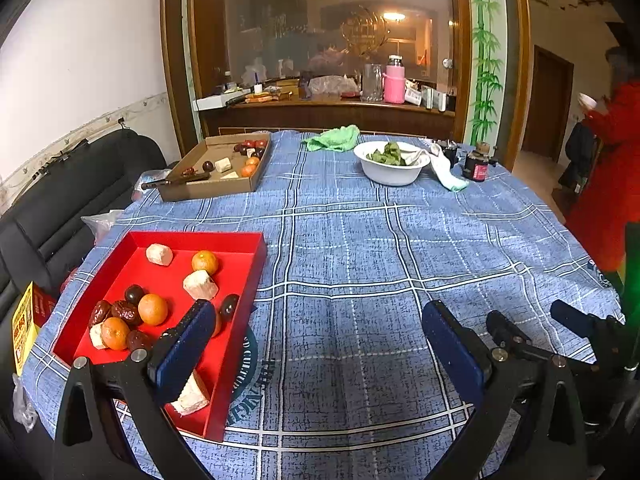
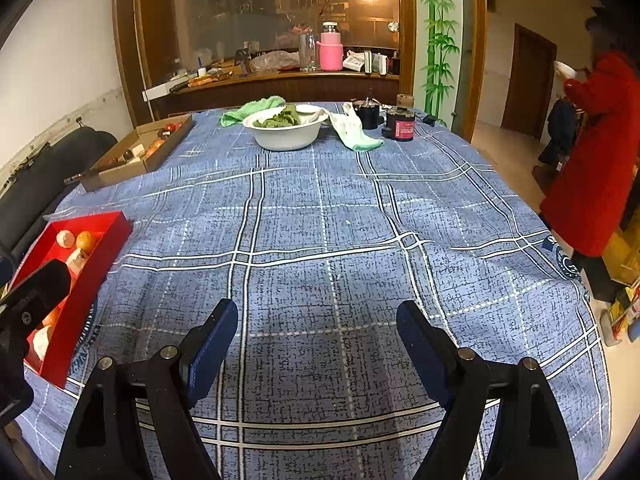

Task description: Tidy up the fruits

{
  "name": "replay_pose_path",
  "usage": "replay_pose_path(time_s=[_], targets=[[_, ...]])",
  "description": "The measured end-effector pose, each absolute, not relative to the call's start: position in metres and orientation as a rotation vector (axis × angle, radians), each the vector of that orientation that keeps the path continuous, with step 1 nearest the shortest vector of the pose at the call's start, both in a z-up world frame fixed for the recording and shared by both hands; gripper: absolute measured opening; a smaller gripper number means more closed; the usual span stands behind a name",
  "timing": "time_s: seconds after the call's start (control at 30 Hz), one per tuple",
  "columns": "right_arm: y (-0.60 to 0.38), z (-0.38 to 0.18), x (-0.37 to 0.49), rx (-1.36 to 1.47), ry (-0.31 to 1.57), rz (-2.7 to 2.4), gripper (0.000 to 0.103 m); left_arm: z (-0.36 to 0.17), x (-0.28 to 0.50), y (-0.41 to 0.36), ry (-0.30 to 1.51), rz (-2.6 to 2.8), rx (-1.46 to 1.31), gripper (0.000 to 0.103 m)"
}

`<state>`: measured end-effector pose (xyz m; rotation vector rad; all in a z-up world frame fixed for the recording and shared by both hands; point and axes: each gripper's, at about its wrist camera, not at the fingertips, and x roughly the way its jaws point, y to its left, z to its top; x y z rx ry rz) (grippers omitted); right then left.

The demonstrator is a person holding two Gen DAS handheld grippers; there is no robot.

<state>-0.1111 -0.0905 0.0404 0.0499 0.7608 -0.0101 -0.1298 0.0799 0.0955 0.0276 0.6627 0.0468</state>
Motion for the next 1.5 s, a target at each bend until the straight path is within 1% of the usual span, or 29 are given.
replay_pose_path(time_s=[0.23, 1.07, 1.27, 1.43, 1.5], targets=[[-0.095, 0.035, -0.106, 0.052, 0.784, -0.023, 0.085, 0.083, -0.120, 0.080, 0.712, 0.047, 0.019, 0.103], [-0.097, 0.025, -0.096, 0.030, 0.817, -0.031, 0.085, 0.071, -0.108, 0.079, 0.761, 0.016, 0.005, 0.102], [-0.086, 0.029, -0.098, 0.011, 0.814, -0.022, 0.085, 0.080, -0.114, 0.114, 0.737, 0.022, -0.041, 0.103], [-0.070, 0.031, -0.100, -0.010, 0.813, 0.013, 0.085, 0.083, -0.124, 0.179, 0.711, 0.109, -0.138, 0.103], [-0.059, 0.030, -0.101, -0.016, 0.819, 0.045, 0.085, 0.088, -0.136, 0.206, 0.657, 0.186, -0.153, 0.103]])
